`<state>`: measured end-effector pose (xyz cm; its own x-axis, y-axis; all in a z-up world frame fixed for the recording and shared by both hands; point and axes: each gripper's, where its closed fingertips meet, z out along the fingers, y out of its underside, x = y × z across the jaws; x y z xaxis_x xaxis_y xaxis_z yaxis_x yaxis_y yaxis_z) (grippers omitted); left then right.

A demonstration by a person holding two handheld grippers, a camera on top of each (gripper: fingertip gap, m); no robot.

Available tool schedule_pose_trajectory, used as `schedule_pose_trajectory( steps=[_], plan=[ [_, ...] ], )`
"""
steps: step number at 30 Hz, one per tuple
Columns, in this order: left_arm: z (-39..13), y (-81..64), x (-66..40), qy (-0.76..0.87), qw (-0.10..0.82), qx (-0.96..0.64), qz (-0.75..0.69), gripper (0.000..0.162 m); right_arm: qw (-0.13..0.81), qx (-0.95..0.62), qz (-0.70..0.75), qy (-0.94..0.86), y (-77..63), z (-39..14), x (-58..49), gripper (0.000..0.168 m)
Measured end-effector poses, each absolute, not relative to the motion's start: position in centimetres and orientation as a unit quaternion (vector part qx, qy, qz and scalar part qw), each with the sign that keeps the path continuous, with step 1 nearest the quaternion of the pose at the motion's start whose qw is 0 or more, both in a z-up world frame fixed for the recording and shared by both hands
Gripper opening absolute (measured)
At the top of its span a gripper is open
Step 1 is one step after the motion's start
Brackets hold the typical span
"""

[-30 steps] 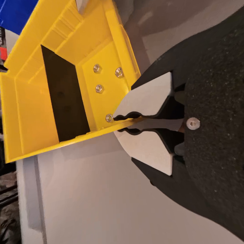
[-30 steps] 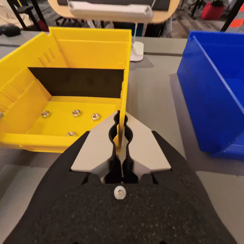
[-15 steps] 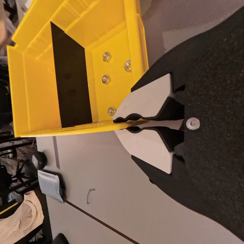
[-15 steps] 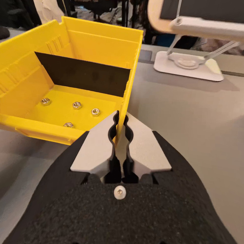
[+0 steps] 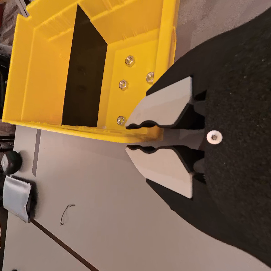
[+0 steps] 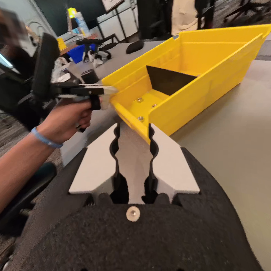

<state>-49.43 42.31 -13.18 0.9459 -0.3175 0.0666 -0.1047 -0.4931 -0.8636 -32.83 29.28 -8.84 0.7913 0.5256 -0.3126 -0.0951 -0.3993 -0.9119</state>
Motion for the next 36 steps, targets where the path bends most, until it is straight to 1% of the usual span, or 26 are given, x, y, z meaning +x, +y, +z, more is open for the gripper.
schedule_pose_trajectory(
  steps=[3,6,9,12,13,14,17,18,21,23,26,28,30,33,36],
  plan=[
    [-13.2,41.7,-49.0,0.137,0.485,-0.858,-0.096,0.023,0.531,-0.782,0.296,-0.137,26.6,-8.0,-27.9,0.042],
    [-13.3,41.4,-48.9,0.152,0.487,-0.857,-0.074,0.023,0.554,-0.790,0.248,-0.082,25.1,-7.9,-20.0,0.043],
    [-13.3,41.0,-49.2,0.153,0.488,-0.857,-0.063,0.015,0.582,-0.791,0.186,-0.027,22.4,-8.0,-11.9,0.045],
    [-13.1,40.9,-50.3,0.131,0.494,-0.858,-0.042,0.028,0.613,-0.777,0.143,0.022,18.2,-7.3,-5.9,0.048],
    [-12.6,40.7,-50.6,0.118,0.501,-0.856,-0.043,0.034,0.620,-0.774,0.124,0.038,17.0,-7.3,-4.0,0.048],
    [-11.9,40.3,-50.8,0.101,0.514,-0.850,-0.048,0.037,0.620,-0.776,0.106,0.055,16.0,-7.5,-2.2,0.048],
    [-9.0,38.5,-50.5,0.049,0.566,-0.818,-0.091,0.037,0.603,-0.790,0.042,0.102,14.4,-8.4,3.8,0.049],
    [-8.7,37.8,-49.8,0.046,0.569,-0.814,-0.106,0.037,0.591,-0.798,0.023,0.119,14.1,-8.7,5.8,0.050],
    [-11.7,35.3,-46.2,0.096,0.510,-0.843,-0.145,0.037,0.586,-0.794,-0.023,0.161,14.0,-8.7,10.4,0.052],
    [-14.1,33.7,-43.7,0.132,0.467,-0.855,-0.183,0.037,0.575,-0.797,-0.044,0.178,14.1,-9.5,11.8,0.053],
    [-14.3,32.5,-40.2,0.174,0.417,-0.850,-0.270,0.038,0.577,-0.787,-0.075,0.207,13.9,-11.0,12.3,0.052],
    [-14.2,32.6,-39.7,0.197,0.418,-0.844,-0.272,0.038,0.580,-0.783,-0.057,0.217,14.1,-12.6,11.1,0.052],
    [-14.3,32.7,-39.9,0.223,0.429,-0.840,-0.247,0.038,0.561,-0.809,0.004,0.178,14.9,-13.3,8.3,0.053],
    [-14.0,32.9,-40.2,0.245,0.447,-0.832,-0.219,0.038,0.565,-0.810,-0.025,0.155,15.2,-13.3,8.3,0.052],
    [-13.2,32.6,-39.3,0.258,0.457,-0.816,-0.242,0.039,0.574,-0.804,-0.011,0.155,15.7,-12.7,7.9,0.051]
  ],
)
